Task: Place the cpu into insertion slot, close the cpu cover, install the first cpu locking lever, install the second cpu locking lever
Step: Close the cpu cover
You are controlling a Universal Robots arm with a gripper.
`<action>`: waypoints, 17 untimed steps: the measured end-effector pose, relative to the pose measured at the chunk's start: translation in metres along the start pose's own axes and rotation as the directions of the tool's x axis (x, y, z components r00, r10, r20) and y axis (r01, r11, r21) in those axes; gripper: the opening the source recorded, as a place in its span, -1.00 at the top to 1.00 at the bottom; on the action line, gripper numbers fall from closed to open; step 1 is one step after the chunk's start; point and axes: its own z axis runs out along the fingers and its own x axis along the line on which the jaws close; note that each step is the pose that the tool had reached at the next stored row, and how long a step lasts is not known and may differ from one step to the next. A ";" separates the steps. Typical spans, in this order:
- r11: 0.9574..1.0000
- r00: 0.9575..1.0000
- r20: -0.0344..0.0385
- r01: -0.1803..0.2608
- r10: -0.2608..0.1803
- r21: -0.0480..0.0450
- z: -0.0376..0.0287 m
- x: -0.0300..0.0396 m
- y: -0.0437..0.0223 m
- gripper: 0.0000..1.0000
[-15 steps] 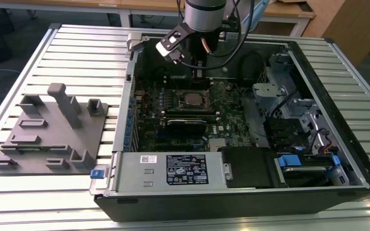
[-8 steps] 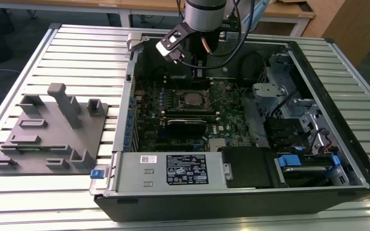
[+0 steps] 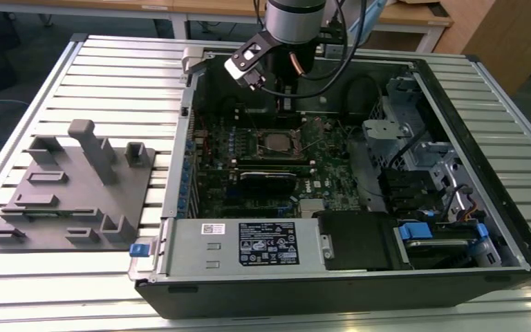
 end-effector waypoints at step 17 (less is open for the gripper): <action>1.000 1.000 0.000 0.000 0.000 0.000 -0.0003 0.0002 0.0036 0.80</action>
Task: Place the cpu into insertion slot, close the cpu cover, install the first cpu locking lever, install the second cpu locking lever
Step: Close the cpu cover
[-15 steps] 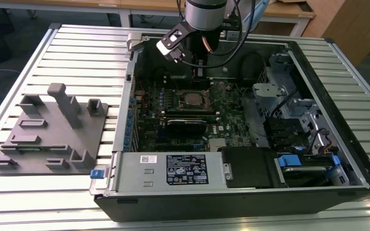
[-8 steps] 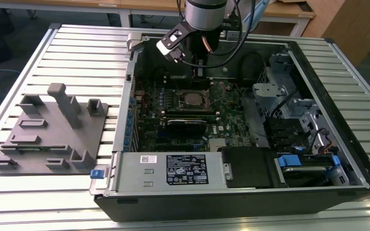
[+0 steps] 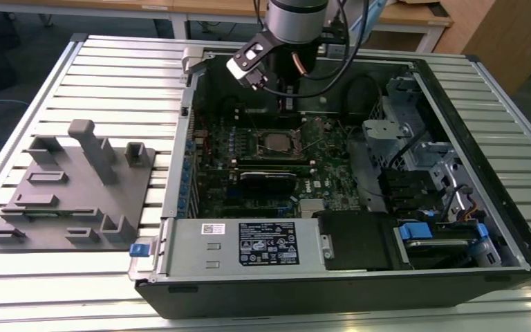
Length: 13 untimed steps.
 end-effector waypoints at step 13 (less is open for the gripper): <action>1.000 1.000 0.000 0.000 0.000 0.000 0.0011 0.0012 0.0194 0.80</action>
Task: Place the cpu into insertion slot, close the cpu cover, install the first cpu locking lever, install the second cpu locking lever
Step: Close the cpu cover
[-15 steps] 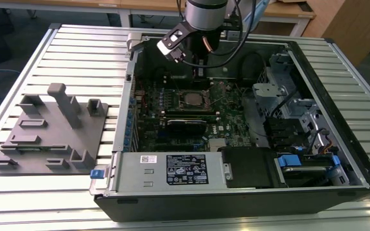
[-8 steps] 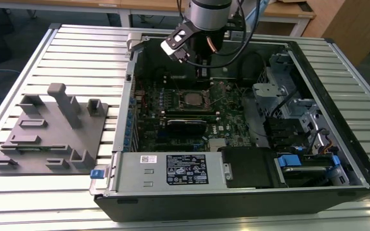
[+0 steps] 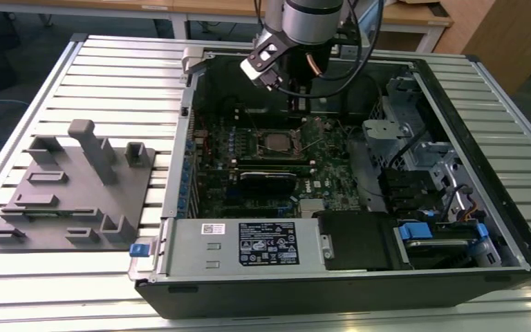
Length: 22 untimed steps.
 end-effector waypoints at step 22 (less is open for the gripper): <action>1.000 1.000 0.000 0.000 0.000 0.000 -0.0025 0.0005 0.0078 0.80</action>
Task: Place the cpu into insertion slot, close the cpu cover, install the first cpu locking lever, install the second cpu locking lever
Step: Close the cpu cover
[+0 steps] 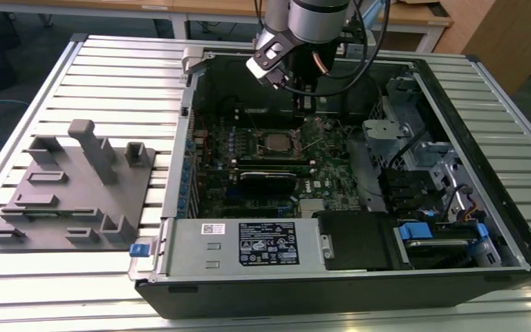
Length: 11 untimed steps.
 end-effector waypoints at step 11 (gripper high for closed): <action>1.000 1.000 0.000 0.000 0.000 0.000 0.0004 0.0006 0.0087 0.80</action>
